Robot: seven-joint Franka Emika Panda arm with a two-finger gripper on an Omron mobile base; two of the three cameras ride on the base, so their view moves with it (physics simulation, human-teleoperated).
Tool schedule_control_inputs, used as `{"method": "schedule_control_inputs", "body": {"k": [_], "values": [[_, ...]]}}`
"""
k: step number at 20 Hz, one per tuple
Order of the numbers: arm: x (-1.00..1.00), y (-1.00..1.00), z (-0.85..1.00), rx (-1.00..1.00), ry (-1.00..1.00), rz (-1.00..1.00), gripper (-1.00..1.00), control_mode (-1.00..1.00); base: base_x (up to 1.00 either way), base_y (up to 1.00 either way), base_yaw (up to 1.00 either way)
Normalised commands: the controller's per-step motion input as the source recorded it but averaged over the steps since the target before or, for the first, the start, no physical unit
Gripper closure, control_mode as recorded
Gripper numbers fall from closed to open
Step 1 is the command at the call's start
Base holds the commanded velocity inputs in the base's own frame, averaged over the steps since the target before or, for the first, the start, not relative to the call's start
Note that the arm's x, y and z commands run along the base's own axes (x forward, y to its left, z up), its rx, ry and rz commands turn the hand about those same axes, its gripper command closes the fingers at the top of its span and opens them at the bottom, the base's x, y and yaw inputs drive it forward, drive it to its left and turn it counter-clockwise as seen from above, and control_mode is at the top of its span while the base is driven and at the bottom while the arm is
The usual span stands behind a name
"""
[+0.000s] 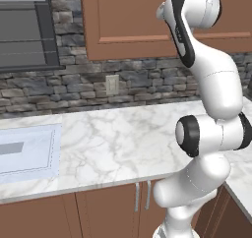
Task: Move the bowls from the cabinet to the plates on the dining table.
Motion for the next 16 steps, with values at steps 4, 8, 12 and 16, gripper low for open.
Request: {"method": "schedule_control_inputs", "body": {"k": [4,8,12,16], "values": [[0.00,0.00,0.00,0.00,0.00,0.00,-1.00,-1.00,0.00,0.00,0.00],[0.00,0.00,0.00,0.00,0.00,0.00,1.00,-1.00,0.00,0.00,0.00],[0.00,0.00,0.00,0.00,0.00,0.00,1.00,-1.00,0.00,0.00,0.00],[0.00,0.00,0.00,0.00,0.00,0.00,1.00,-1.00,0.00,0.00,0.00]]}}
